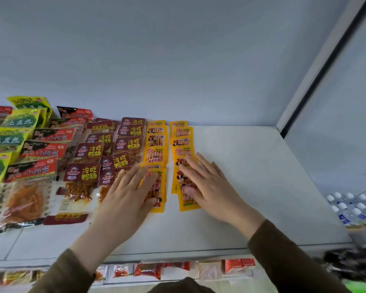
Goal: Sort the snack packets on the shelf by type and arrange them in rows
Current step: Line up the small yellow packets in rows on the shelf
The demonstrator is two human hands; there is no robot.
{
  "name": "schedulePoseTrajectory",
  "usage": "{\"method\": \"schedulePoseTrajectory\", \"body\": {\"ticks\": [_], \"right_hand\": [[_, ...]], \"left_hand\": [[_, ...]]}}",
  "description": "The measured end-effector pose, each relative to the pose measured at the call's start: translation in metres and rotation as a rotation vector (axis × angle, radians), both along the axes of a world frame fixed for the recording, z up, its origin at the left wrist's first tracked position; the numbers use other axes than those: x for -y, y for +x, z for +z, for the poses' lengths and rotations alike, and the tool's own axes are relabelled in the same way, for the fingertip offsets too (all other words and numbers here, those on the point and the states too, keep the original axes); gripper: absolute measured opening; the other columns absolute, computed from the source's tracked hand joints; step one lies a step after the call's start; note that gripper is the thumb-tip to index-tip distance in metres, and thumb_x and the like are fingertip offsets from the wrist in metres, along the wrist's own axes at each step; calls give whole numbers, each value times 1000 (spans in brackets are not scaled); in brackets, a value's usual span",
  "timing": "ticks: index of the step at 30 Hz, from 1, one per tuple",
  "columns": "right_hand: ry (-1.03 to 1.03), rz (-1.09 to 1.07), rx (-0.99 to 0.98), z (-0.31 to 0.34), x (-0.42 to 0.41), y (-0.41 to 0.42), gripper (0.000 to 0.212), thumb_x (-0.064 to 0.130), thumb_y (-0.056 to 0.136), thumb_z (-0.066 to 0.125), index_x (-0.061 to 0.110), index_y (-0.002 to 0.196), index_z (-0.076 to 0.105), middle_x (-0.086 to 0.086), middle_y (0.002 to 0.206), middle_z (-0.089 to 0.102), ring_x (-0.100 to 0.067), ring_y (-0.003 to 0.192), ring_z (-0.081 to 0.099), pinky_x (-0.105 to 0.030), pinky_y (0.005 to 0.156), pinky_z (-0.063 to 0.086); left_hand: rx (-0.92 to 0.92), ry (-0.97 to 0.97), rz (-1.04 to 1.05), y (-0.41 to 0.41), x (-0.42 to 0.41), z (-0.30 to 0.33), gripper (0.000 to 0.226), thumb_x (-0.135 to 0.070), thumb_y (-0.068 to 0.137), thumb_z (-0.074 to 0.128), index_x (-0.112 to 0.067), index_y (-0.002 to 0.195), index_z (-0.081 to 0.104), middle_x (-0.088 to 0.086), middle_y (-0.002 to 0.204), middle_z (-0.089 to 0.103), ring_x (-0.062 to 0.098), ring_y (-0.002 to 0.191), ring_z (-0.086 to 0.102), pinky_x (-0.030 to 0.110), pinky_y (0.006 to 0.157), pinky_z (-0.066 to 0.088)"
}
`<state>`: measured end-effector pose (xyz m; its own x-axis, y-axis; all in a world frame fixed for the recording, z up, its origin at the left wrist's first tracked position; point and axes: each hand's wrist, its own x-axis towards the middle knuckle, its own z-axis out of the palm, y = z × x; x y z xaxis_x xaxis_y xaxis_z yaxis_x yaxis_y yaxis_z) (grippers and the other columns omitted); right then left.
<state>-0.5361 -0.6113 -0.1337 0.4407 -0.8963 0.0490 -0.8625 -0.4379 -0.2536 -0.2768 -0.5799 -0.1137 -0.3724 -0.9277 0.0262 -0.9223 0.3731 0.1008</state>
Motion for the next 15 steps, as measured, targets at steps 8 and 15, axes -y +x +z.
{"method": "schedulePoseTrajectory", "body": {"ticks": [8, 15], "right_hand": [[-18, -129, -98, -17, -15, 16, 65, 63, 102, 12, 38, 162, 3, 13, 168, -18, -14, 152, -30, -52, 127, -4], [-72, -169, -25, -11, -24, 22, 74, 71, 96, 0, 38, 162, 11, 13, 170, -8, -11, 155, -19, -46, 126, -3]], "left_hand": [[20, 7, 56, -4, -5, -15, 72, -65, 100, 12, -32, 165, 11, -5, 173, 8, 19, 160, 0, 43, 129, -7], [-81, -16, -21, -5, -16, -15, 71, -63, 102, 14, -29, 163, 23, -1, 171, 17, 19, 159, 9, 40, 129, 0]]}}
